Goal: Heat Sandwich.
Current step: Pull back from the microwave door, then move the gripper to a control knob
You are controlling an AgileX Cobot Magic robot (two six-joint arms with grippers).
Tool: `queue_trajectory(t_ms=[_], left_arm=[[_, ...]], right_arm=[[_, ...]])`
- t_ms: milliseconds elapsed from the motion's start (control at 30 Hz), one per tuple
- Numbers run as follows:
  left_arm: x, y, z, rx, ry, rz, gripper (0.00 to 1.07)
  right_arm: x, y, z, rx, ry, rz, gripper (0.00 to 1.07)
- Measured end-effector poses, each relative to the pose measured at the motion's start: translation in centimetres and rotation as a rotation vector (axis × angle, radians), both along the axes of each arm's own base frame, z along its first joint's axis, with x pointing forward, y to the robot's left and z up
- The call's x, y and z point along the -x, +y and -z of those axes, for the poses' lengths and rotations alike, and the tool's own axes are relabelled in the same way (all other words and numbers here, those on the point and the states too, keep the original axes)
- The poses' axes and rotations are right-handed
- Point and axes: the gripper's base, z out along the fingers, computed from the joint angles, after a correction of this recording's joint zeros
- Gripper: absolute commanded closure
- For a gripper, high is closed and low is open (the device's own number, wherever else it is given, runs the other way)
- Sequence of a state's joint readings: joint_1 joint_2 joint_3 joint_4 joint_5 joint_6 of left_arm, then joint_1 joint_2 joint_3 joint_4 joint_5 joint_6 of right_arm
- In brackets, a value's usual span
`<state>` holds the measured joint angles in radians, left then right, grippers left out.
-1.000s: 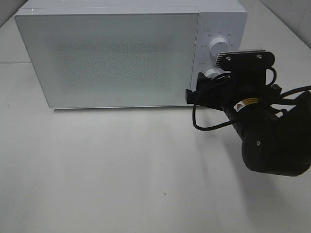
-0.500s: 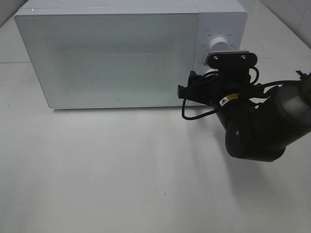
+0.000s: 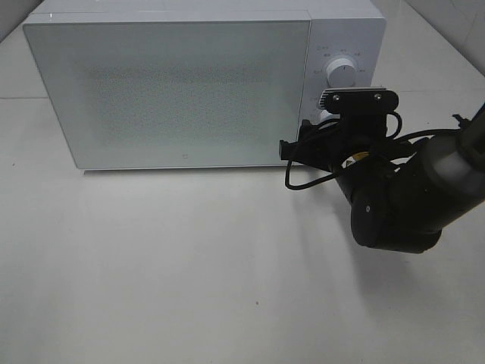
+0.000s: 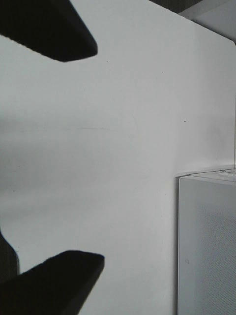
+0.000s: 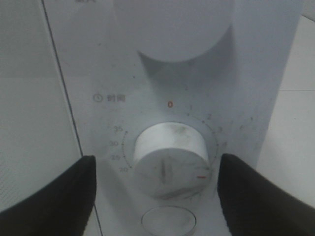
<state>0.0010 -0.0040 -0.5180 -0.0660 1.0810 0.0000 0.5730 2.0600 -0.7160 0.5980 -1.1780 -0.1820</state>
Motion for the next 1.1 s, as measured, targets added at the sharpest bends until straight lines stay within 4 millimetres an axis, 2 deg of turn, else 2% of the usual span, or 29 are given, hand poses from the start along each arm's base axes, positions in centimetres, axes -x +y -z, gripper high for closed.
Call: queue_trajectory(t_ms=[67, 100, 133, 200, 267, 300, 367, 1100], left_arm=[[0.00, 0.00, 0.00, 0.000, 0.000, 0.000, 0.06], [0.00, 0.00, 0.00, 0.000, 0.000, 0.000, 0.06], [0.00, 0.00, 0.00, 0.000, 0.000, 0.000, 0.06], [0.00, 0.00, 0.00, 0.000, 0.000, 0.000, 0.06], [0.00, 0.00, 0.00, 0.000, 0.000, 0.000, 0.06], [0.00, 0.00, 0.00, 0.000, 0.000, 0.000, 0.06], [0.00, 0.00, 0.00, 0.000, 0.000, 0.000, 0.06], [0.00, 0.00, 0.00, 0.000, 0.000, 0.000, 0.06]], right_arm=[[0.00, 0.00, -0.01, 0.000, -0.001, 0.000, 0.53], [0.00, 0.00, -0.01, 0.000, -0.001, 0.000, 0.53], [-0.02, -0.01, -0.07, 0.000, -0.008, 0.001, 0.63], [-0.04, -0.10, -0.15, -0.002, -0.017, 0.012, 0.73], [-0.06, -0.21, -0.17, -0.005, -0.019, 0.022, 0.77], [-0.06, -0.22, -0.17, -0.006, -0.018, 0.023, 0.85], [-0.06, -0.22, -0.17, -0.006, -0.018, 0.023, 0.90], [-0.06, -0.22, -0.16, -0.029, -0.018, 0.029, 0.93]])
